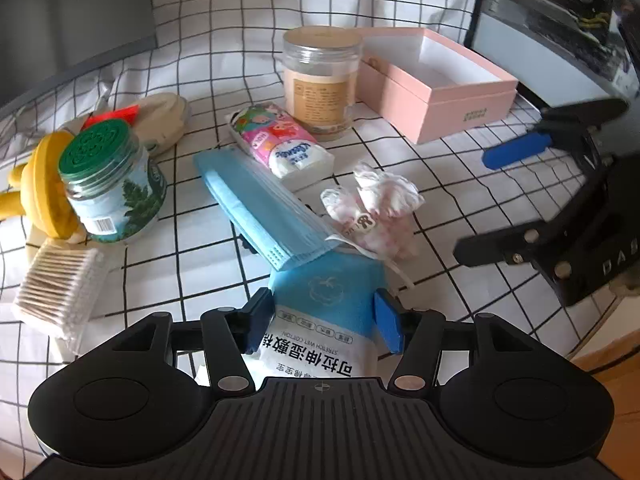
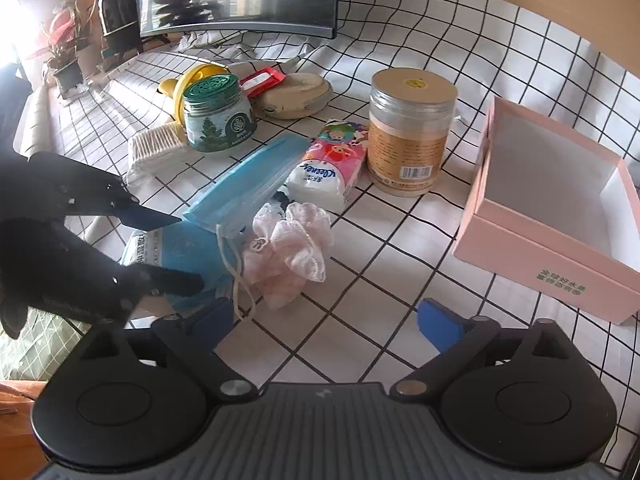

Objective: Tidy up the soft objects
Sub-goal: 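Grasp the blue wet-wipes pack with the left tool while the right tool grasps the pink scrunchie, then carry wipes and scrunchie into the pink box and open both tools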

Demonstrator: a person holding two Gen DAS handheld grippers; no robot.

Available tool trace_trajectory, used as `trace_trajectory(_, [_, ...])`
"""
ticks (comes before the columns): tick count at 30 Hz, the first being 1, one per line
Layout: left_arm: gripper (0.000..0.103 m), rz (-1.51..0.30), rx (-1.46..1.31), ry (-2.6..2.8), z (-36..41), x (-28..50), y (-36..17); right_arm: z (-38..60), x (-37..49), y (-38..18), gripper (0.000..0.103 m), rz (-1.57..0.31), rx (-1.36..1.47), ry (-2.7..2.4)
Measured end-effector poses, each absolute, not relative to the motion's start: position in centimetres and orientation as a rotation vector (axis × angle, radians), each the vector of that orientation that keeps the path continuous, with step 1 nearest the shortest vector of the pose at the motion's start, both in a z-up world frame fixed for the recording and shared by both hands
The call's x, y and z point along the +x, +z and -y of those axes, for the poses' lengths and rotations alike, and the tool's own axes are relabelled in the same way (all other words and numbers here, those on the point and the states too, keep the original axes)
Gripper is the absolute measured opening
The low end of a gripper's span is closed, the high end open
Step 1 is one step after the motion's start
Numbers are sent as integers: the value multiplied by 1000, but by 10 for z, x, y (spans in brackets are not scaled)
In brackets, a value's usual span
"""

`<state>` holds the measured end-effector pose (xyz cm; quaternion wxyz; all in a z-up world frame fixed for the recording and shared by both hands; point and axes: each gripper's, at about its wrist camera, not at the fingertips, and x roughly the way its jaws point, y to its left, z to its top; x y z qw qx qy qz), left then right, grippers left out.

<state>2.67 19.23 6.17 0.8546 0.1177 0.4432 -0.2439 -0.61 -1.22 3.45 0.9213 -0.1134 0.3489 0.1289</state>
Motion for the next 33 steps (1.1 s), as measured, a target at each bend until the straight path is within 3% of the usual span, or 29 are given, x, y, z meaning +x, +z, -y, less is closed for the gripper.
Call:
trace_trajectory(7, [58,-1006,139,-461,-212,23,66,7,21,41,98,-706,-141,294])
trace_trajectory(10, [56,-1004,97,-444,-225,16,72,-1,42,34,88,-733,-92,315])
trace_trajectory(11, [55,-999,95,-438,-227,13,74,-4,48,30,80,-753,-82,320])
trace_trajectory(14, [55,-1000,124,-394,-234,8,82,-12,58,21,36,-808,-84,334])
trace_trajectory(17, [55,-1017,163,-358,-242,3,91,-9,47,25,18,-801,-109,335])
trace_trajectory(23, [55,-1032,83,-469,-230,-2,101,35,5,52,16,-750,-75,268])
trace_trajectory(33, [55,-1016,139,-771,-121,12,105,119,-62,88,16,-671,-73,47])
